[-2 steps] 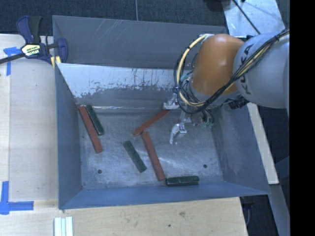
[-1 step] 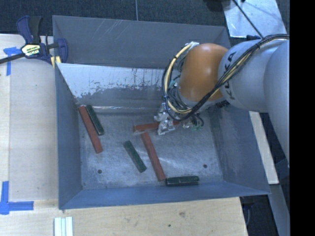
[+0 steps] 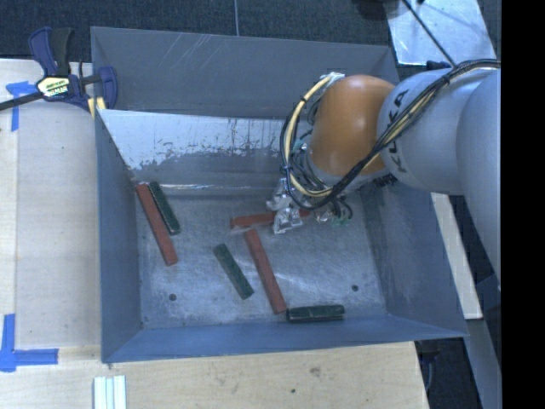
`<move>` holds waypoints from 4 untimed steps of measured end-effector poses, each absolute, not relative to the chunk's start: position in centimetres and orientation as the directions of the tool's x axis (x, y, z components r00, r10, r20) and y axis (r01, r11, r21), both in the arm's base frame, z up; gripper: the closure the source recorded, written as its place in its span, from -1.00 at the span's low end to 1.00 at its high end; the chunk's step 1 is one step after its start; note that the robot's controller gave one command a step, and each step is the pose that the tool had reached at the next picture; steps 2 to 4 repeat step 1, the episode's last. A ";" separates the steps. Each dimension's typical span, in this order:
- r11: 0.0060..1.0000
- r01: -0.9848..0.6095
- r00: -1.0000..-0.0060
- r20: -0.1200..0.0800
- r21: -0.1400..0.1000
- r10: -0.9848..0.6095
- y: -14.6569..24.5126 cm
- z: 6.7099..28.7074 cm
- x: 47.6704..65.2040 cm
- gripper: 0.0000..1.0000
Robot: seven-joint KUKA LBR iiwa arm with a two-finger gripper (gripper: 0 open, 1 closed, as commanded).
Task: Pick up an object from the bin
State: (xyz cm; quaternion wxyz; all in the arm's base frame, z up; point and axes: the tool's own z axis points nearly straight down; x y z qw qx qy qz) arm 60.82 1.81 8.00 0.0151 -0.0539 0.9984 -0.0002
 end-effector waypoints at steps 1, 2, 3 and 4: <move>0.995 -0.096 -0.995 -0.011 -0.001 -0.096 0.9 24.1 61.4 1.00; 0.995 -0.096 -0.995 -0.011 -0.001 -0.096 0.9 24.1 61.4 1.00; 0.995 -0.096 -0.995 -0.011 -0.001 -0.096 0.9 24.1 61.4 1.00; 0.995 -0.096 -0.995 -0.011 -0.001 -0.096 0.9 24.1 61.4 1.00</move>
Offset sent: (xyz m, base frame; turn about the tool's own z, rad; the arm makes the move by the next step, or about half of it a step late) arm 0.0000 0.0000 0.0000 0.0000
